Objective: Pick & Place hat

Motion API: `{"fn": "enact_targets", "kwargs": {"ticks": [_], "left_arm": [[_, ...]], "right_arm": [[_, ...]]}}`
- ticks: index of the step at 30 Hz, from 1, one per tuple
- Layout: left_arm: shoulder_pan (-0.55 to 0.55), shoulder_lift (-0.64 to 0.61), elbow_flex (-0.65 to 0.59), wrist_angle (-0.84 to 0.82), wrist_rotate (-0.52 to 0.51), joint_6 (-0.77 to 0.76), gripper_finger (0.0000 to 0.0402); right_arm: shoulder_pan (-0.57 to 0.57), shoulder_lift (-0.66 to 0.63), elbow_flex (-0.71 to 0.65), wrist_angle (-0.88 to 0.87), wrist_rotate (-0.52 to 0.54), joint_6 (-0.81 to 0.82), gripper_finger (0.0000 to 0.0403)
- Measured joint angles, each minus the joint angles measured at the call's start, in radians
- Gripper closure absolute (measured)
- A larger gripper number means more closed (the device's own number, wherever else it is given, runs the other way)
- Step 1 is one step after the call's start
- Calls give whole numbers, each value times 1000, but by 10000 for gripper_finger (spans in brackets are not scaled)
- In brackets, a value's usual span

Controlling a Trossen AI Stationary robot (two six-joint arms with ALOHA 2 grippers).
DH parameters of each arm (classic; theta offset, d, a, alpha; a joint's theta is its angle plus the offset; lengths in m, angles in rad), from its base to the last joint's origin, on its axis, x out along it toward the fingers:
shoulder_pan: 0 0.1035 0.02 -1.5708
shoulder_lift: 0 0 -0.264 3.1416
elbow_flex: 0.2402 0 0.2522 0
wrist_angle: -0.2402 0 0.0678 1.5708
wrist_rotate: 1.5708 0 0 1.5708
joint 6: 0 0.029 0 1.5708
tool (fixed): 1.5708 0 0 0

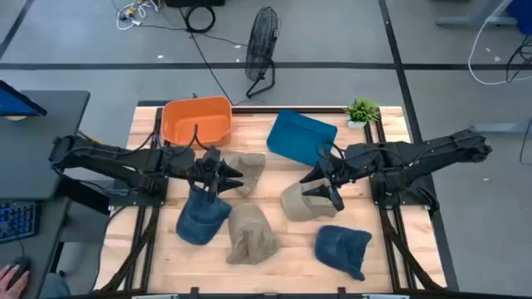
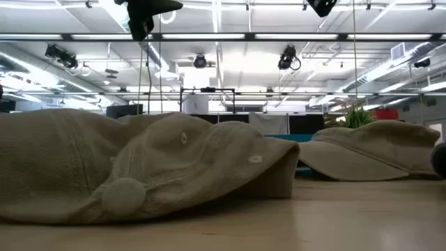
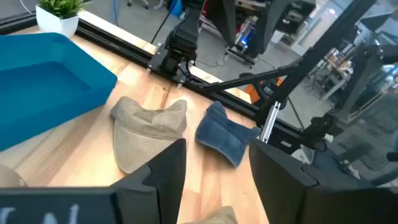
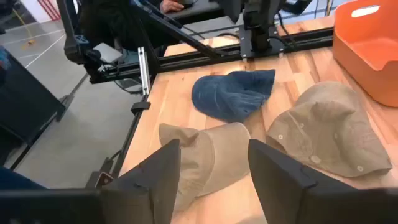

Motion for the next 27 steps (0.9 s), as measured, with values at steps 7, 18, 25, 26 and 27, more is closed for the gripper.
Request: {"fn": "enact_targets", "kwargs": {"ticks": [7,18,25,26,27], "left_arm": [[0,14,-1,-20,-37,-32,210],[16,27,0,-21,-72,-13,215],[60,26,0,-181,-233,1,216],[72,26,0,-223,-257,-9,216],[85,26,0,-262,-279,-13,216]], "right_arm": [[3,17,0,0,22,-3,213],[3,21,0,-3,54,0,213],[3,29,1,5,115,0,213],[3,29,1,5,127,0,213],[3,30,1,6,137,0,213]]}}
